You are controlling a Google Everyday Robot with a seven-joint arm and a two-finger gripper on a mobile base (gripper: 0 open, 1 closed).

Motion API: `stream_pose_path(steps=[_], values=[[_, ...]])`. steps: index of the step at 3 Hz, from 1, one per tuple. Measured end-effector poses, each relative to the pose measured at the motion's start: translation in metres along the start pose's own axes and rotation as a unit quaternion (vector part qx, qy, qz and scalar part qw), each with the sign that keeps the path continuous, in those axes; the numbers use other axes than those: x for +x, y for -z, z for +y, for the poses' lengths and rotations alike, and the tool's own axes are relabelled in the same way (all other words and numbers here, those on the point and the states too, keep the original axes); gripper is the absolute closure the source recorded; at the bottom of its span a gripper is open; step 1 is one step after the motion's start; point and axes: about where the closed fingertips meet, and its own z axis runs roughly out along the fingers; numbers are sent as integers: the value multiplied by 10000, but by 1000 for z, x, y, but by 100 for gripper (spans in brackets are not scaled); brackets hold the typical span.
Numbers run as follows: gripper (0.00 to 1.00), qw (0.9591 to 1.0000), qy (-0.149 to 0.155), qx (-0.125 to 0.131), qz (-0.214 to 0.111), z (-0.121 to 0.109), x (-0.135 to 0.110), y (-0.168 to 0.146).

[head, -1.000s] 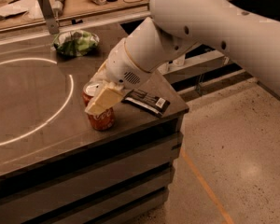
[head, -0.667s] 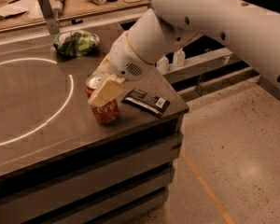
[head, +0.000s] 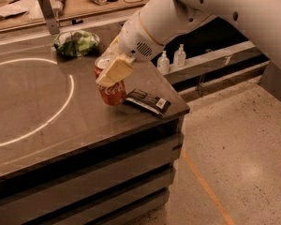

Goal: Move coke can near green jalapeno chip bag

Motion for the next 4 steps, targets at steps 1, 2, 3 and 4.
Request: stream_pose_path(steps=[1,2,3,4], values=[[100,9999,-3,72,-101,-4,4,-2],[100,9993,-38,269,-241,-25,15,-2],[100,9982,-31,490,-344,-46,20,3],[100,9970,-11,660,-406,-67,20,3]])
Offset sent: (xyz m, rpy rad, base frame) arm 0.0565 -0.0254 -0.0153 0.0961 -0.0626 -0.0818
